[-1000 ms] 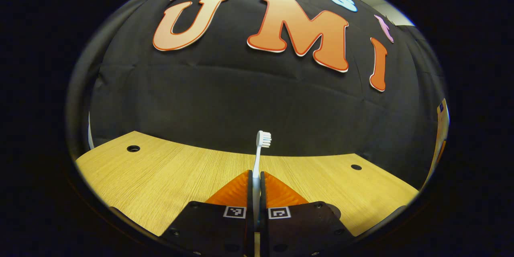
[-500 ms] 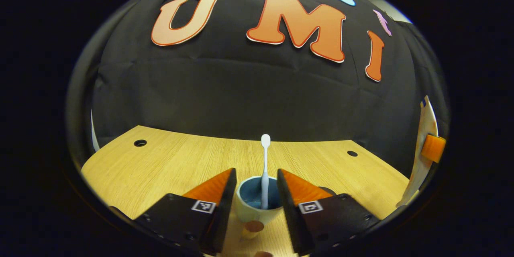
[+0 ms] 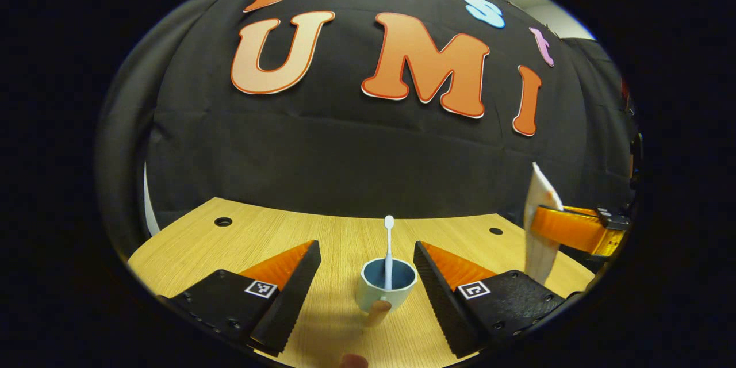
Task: Put the toothbrush and toothpaste on the desktop into the cup, then pick up the cup and place it on the coaster on the desktop.
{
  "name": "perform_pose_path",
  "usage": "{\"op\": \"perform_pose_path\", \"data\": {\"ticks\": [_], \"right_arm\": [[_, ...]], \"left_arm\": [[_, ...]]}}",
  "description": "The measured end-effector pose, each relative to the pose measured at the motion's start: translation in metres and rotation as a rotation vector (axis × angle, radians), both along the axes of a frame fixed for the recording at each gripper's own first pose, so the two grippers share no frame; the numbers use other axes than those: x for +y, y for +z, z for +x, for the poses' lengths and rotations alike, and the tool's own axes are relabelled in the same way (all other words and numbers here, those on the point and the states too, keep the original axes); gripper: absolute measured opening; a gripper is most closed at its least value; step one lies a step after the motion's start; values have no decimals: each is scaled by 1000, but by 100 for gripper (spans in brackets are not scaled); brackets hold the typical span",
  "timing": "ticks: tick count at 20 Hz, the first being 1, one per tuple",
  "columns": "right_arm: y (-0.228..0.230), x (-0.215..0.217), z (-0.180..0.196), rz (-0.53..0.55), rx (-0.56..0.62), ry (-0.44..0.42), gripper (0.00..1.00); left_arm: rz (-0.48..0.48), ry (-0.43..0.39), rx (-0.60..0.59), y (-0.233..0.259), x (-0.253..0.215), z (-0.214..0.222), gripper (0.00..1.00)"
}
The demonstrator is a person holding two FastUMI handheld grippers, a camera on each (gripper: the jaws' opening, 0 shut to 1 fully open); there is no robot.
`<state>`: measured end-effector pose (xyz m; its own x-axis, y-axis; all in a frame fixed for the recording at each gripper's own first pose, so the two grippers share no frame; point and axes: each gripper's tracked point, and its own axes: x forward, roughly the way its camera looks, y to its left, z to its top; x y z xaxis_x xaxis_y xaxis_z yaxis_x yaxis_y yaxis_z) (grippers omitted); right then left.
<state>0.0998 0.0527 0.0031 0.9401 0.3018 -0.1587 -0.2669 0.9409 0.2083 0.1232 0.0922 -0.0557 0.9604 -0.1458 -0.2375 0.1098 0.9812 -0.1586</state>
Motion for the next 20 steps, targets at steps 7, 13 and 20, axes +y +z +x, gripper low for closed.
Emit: {"op": "perform_pose_path", "data": {"ticks": [7,13,20], "right_arm": [[6,27,26,-7,-51,44,5],[10,60,56,38,-79,72,5],[-18,103,85,104,-92,114,6]], "left_arm": [[38,35,-22,-11,44,-48,98],[111,73,-36,-15,67,-85,98],[131,82,-32,-32,76,-104,98]]}}
